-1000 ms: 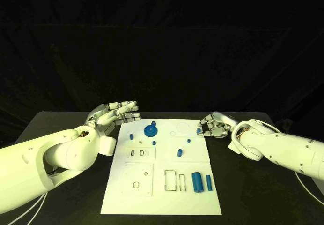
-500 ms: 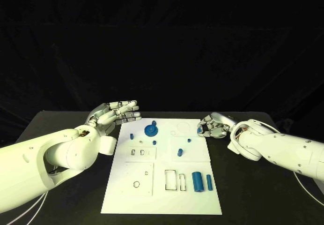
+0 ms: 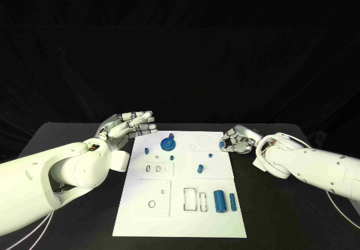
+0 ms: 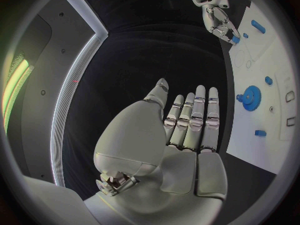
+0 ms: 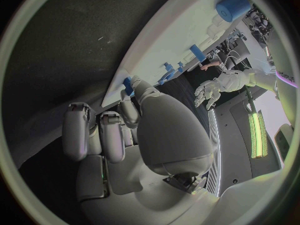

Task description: Assemble the parts on the task board

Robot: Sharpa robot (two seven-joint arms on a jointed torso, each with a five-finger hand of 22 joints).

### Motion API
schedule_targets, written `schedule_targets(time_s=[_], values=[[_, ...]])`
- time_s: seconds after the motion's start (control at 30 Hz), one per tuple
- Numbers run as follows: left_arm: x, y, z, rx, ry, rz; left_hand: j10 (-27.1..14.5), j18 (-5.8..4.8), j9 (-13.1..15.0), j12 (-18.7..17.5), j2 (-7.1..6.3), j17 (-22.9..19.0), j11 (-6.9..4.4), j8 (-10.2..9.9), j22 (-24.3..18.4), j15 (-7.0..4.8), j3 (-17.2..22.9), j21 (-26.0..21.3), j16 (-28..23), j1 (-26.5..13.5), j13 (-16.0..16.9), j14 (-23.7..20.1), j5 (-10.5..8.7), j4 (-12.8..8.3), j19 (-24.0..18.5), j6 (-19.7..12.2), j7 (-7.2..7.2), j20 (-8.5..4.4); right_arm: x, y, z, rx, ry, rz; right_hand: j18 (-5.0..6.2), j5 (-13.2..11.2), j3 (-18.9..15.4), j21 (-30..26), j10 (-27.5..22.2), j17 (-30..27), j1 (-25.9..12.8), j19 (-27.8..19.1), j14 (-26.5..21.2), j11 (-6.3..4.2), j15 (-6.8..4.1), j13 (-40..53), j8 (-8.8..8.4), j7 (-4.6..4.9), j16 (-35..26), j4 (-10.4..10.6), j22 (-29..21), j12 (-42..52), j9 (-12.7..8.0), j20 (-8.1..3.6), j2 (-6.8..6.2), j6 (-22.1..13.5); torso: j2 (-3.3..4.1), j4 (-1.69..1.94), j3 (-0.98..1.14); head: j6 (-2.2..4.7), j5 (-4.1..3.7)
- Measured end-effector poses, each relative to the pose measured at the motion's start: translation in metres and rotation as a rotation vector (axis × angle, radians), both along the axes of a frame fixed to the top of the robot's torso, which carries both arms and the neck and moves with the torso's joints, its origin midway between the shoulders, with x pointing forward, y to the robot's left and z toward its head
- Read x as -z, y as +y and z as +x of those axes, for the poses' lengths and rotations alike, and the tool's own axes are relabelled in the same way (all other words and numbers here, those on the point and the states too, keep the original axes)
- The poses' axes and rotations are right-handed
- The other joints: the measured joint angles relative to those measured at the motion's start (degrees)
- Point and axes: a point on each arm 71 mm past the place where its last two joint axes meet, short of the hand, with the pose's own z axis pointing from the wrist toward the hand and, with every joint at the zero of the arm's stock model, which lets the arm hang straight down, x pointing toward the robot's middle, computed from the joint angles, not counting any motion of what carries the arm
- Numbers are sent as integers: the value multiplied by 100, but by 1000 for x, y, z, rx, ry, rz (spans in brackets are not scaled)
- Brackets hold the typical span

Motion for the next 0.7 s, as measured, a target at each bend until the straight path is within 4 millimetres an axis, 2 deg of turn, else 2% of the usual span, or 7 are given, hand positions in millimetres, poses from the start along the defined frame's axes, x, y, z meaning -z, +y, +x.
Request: schedule_targets(time_s=[0.13,0.23,0.43,0.5,0.7], values=[[0,0,0,0,0,0,0,0,0,0,0,0,0,0,0,0,0,0,0,0,0,0,0,0,0,0,0,0,0,0,0,1,1,-1,0,0,24,18,31,0,-3,19,-1,-31,-41,37,43,-47,0,-24,0,38,10,-20,48,49,1,0,3,-7,1],[0,0,0,0,1,0,0,0,0,0,0,0,0,0,0,0,0,0,0,0,0,0,0,0,0,0,0,0,0,1,0,0,1,-1,0,-1,63,34,72,0,9,40,-1,-72,-41,66,85,-49,0,-30,0,38,12,-40,70,90,2,0,3,-8,4],[0,0,0,0,1,0,0,-1,-1,0,0,0,0,0,0,0,0,0,0,0,0,0,0,0,0,0,0,0,0,2,0,3,-5,1,0,-5,79,34,111,0,-8,60,-1,-73,-41,104,87,-71,0,-15,-1,67,23,-60,115,112,2,0,3,-21,4],[0,1,0,-1,1,1,0,0,-1,0,0,0,0,0,0,0,0,0,0,0,0,0,0,0,0,0,0,0,0,2,1,7,-12,2,-1,-5,79,67,163,-1,-37,60,-6,-83,-77,138,112,-75,0,-15,-1,105,23,-60,143,116,2,0,3,-22,4],[0,2,1,-4,2,2,0,0,-1,0,0,0,0,0,0,0,0,0,0,0,-1,0,0,0,0,0,0,0,-3,4,-1,22,-45,17,0,154,102,128,305,-1,-63,113,-1,-124,-82,278,139,-130,46,9,-1,214,22,-114,167,170,2,0,4,-2,80]])
